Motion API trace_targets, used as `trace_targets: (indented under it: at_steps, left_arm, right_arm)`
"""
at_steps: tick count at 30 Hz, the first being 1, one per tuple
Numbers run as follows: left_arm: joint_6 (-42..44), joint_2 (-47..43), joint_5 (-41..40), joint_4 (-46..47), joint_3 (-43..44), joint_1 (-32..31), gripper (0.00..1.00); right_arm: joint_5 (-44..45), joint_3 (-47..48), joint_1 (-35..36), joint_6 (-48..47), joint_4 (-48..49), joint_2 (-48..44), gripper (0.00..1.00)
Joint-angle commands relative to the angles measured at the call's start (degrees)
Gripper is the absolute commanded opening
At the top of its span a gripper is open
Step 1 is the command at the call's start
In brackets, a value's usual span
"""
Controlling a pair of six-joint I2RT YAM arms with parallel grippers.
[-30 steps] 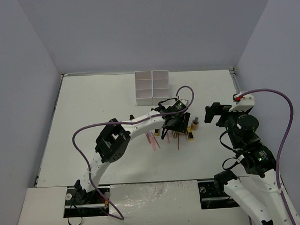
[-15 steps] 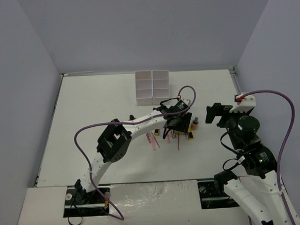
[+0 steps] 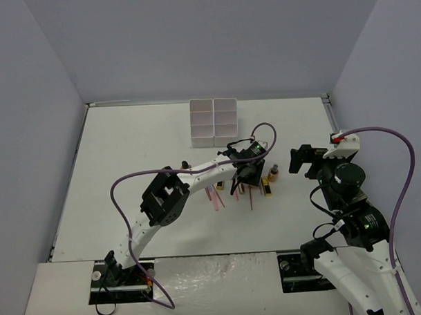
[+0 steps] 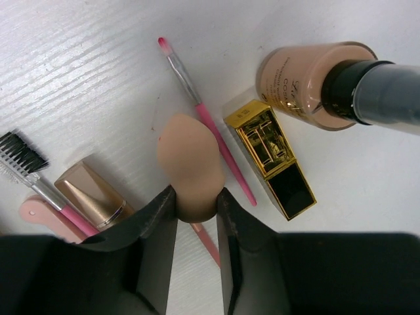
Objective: Organize the makeup
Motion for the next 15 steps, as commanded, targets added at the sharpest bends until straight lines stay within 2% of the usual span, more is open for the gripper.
trace_targets:
  at_steps: [1, 5, 10, 15]
  left_arm:
    - [2.44, -5.92, -2.71, -0.82, 2.92, -0.23, 0.13]
    - [7.84, -9.72, -3.73, -1.28, 2.30, 0.34, 0.01]
    - [18.60, -15.29, -5.86, -0.80, 0.13, 2.89, 0.00]
    - [36.65, -21.05, 0.05, 0.95, -3.22, 8.90, 0.00]
  right_arm:
    - [1.53, 0.46, 0.33, -0.44, 2.94, 0.16, 1.00]
    - [1.53, 0.46, 0.29, -0.44, 2.94, 0.19, 1.00]
    - [1.53, 0.61, 0.29, -0.54, 2.94, 0.32, 1.00]
    - [0.98, 1.00, 0.29, -0.74, 2.96, 1.07, 1.00]
